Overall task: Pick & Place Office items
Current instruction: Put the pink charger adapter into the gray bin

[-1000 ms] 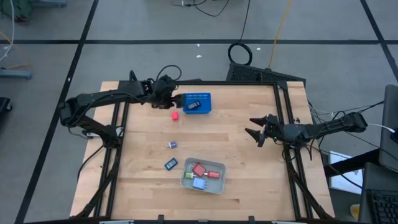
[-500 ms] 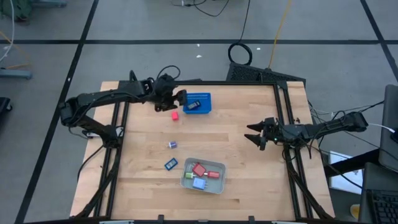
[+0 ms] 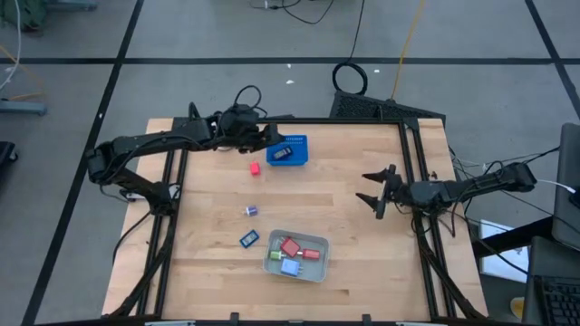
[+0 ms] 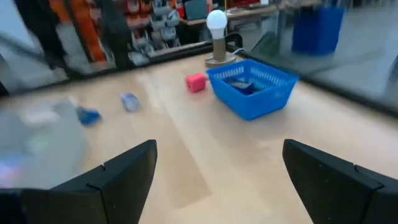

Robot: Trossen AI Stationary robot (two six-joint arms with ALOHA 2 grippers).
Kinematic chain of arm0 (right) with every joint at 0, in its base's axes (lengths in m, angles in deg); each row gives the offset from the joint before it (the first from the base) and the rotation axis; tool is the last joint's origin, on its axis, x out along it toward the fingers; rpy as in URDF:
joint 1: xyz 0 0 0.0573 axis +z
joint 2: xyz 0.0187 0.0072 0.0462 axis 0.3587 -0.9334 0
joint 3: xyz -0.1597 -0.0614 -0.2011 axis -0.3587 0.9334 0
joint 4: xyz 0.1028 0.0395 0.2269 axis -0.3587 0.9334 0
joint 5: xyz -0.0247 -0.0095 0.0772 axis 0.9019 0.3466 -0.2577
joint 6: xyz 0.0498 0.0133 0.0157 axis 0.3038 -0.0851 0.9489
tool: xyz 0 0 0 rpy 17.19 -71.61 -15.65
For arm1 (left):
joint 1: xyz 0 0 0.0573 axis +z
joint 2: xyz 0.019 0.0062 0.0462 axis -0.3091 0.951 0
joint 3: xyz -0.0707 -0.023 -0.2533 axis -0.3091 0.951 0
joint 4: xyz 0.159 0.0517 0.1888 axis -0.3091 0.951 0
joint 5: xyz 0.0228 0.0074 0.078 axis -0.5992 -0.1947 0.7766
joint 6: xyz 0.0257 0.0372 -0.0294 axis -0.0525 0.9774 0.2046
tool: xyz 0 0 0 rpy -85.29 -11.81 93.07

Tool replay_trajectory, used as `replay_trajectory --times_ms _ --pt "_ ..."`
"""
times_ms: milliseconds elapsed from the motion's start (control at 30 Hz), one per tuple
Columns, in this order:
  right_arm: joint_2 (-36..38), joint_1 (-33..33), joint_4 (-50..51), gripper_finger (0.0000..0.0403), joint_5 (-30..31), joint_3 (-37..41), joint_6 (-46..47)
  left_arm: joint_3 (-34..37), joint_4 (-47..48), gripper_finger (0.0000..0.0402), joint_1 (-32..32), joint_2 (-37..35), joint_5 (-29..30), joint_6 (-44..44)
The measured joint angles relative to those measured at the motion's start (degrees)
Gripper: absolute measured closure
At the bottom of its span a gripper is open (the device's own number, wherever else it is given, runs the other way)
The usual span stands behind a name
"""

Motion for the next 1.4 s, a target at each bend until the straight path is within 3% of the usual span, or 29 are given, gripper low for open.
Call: replay_trajectory --times_ms 200,400,533,767,1133,1300,1400 --pt "-0.1 0.0 -2.1 0.0064 -2.1 0.0 -8.2 0.0 2.1 0.0092 -0.1 0.0 0.1 0.3" --pt "-0.1 0.0 -3.3 0.0064 4.2 0.0 -12.7 0.0 3.1 0.0101 -0.4 0.0 0.0 -0.9" --pt "-0.1 0.0 -3.3 0.0064 4.0 0.0 -12.5 0.0 3.0 0.0095 -0.4 0.0 -0.1 -3.3" --pt "-0.1 0.0 -3.3 0.0064 3.9 0.0 -12.5 0.0 0.6 0.0089 -0.4 0.0 -5.1 1.2" --pt "-0.1 0.0 -3.3 0.0064 3.8 0.0 -12.5 0.0 -0.5 0.0089 -0.1 0.0 -8.1 0.7" --pt "-0.1 0.0 -3.3 0.0064 3.8 0.0 -12.5 -1.3 8.6 0.0089 -0.8 0.4 -5.9 -3.6" --pt "-0.1 0.0 -3.3 0.0064 3.8 0.0 -12.5 -6.5 23.7 0.0089 -2.3 2.6 0.0 -6.4"
